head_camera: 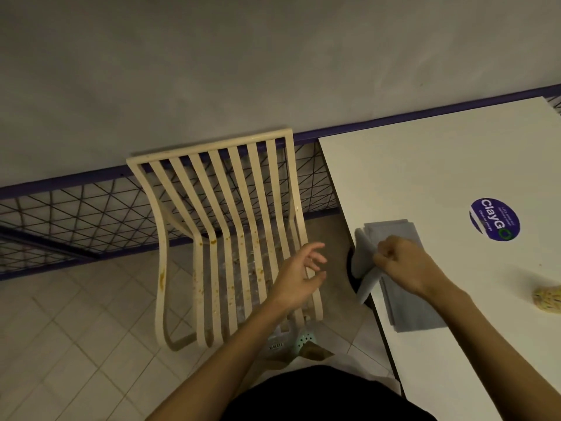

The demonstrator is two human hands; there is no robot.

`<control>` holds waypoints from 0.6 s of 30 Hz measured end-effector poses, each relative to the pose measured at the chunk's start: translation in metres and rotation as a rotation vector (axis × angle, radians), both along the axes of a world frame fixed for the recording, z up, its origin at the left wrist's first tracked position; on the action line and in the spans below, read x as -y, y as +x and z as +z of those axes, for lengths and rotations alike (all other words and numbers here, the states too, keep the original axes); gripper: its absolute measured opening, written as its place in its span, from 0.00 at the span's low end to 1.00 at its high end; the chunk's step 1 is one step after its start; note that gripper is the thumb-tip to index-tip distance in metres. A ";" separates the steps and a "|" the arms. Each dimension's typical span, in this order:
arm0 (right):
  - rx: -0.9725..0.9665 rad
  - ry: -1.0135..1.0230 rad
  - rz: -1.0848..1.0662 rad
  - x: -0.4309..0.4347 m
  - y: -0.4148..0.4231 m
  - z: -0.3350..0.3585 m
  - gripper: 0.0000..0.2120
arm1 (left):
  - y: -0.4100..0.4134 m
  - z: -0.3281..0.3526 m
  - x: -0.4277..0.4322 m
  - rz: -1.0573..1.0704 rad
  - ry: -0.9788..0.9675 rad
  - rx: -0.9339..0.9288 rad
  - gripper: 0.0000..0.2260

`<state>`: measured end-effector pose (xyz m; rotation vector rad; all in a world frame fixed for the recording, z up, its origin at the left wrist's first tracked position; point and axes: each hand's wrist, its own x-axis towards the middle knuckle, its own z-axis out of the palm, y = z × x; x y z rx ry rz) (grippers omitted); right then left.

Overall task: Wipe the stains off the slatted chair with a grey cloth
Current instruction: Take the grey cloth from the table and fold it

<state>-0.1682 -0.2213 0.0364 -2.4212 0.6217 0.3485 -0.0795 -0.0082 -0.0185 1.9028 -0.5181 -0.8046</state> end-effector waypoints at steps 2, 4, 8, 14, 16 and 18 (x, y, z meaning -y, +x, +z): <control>0.005 0.153 0.033 -0.020 0.009 0.001 0.10 | 0.000 0.005 -0.003 -0.023 -0.018 0.073 0.31; 0.011 0.322 0.098 -0.037 0.021 0.000 0.12 | 0.004 0.008 -0.007 -0.066 -0.035 0.142 0.35; 0.036 0.573 0.220 -0.067 0.041 -0.008 0.13 | 0.016 0.015 -0.026 -0.110 -0.031 0.290 0.30; 0.039 0.790 0.200 -0.127 0.069 -0.024 0.17 | 0.047 0.023 -0.089 -0.087 0.066 0.386 0.08; 0.061 0.842 0.175 -0.148 0.072 -0.025 0.10 | 0.052 0.028 -0.115 -0.031 0.077 0.323 0.07; 0.058 0.908 0.169 -0.168 0.078 -0.024 0.03 | 0.058 0.037 -0.139 0.052 0.038 0.223 0.04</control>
